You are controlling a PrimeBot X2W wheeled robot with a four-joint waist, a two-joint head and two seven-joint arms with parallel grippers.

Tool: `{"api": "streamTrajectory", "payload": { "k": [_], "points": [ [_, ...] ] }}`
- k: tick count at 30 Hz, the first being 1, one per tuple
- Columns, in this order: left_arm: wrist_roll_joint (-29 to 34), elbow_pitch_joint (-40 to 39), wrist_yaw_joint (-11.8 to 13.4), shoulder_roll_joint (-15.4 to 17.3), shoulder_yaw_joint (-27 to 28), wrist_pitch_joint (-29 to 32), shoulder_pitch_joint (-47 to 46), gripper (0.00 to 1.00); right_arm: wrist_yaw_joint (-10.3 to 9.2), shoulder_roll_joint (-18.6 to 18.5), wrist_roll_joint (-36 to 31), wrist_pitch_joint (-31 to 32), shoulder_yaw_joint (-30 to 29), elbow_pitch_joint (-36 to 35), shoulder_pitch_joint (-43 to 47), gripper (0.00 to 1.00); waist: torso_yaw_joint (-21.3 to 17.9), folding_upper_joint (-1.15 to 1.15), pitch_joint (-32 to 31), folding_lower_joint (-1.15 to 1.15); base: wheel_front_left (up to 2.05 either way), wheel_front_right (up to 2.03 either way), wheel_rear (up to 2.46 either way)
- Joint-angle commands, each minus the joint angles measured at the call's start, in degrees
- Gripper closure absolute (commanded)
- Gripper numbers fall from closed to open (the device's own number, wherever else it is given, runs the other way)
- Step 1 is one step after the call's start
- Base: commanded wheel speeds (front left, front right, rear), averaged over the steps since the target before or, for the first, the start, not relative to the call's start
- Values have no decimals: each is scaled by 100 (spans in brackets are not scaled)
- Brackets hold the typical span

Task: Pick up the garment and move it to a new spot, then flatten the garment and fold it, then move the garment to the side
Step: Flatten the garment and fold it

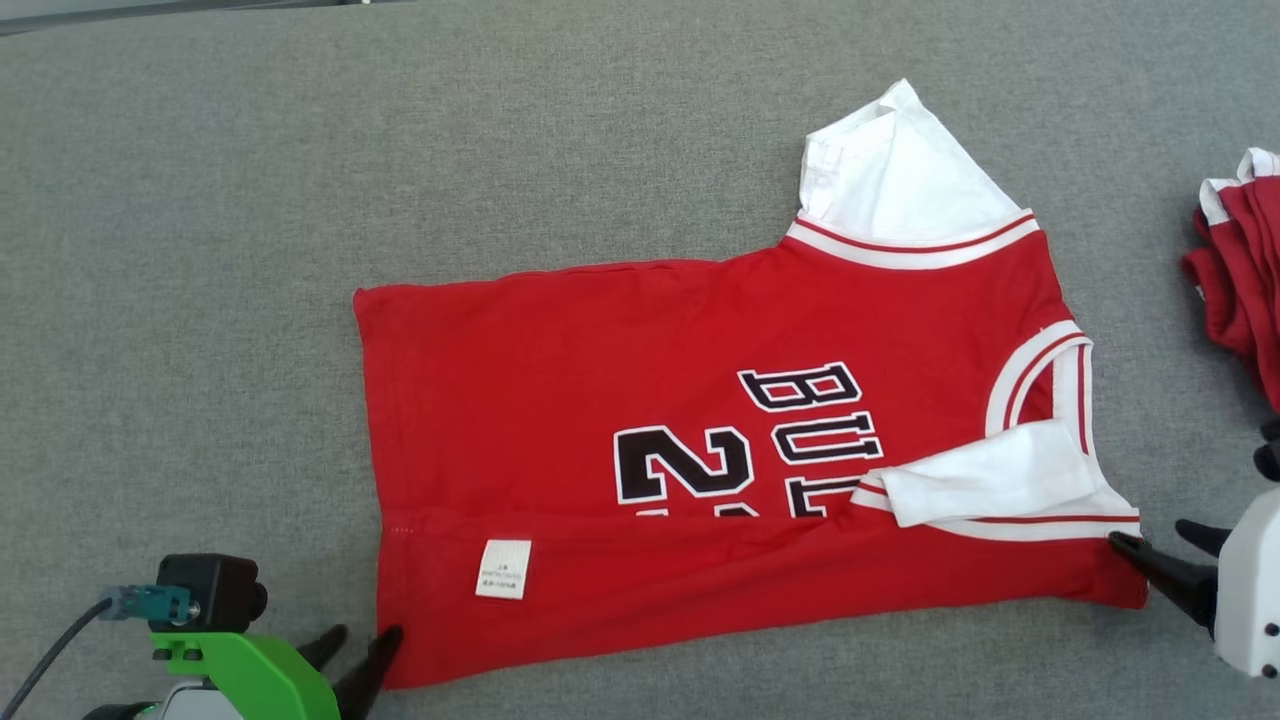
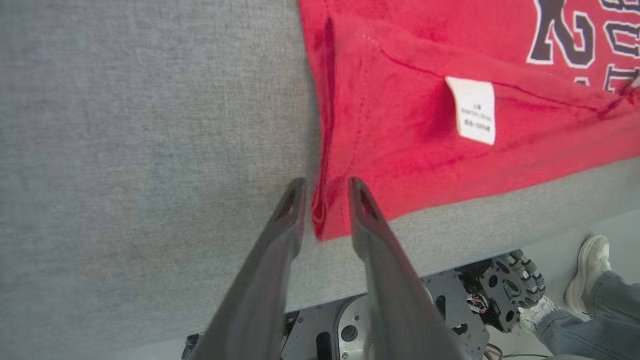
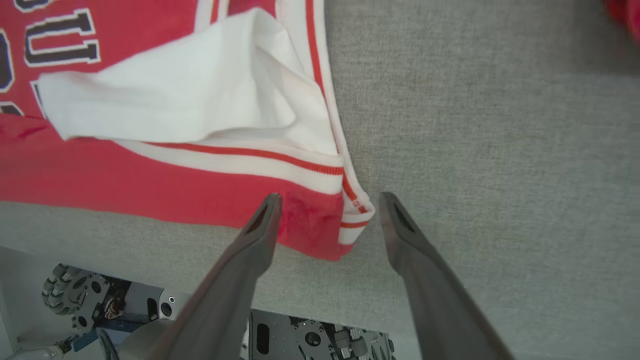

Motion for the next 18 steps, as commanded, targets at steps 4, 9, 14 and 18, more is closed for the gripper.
{"api": "streamTrajectory", "payload": {
  "k": [4, 9, 14, 18],
  "points": [
    [167, -93, 91, 196, 118, -16, -109, 0, 0, -137, 93, -9, -210, -155, -322, 0, 25, 64, -8, 0, 0, 0, 0],
    [322, -272, 160, 447, 401, 108, -633, 0, 0, -275, -35, -36, -281, -152, -1285, 0, 61, 64, 256, 0, 0, 0, 0],
    [520, -71, 19, 264, 345, 612, -1854, 0, 0, -236, -476, -15, 73, 393, -2820, 0, 139, 64, 690, 0, 0, 0, 0],
    [805, 546, -179, -249, -57, 1167, -3062, 0, 0, 249, -1081, -193, 462, 1406, -4307, 0, 220, 64, 1081, 0, 0, 0, 0]
  ]
}}
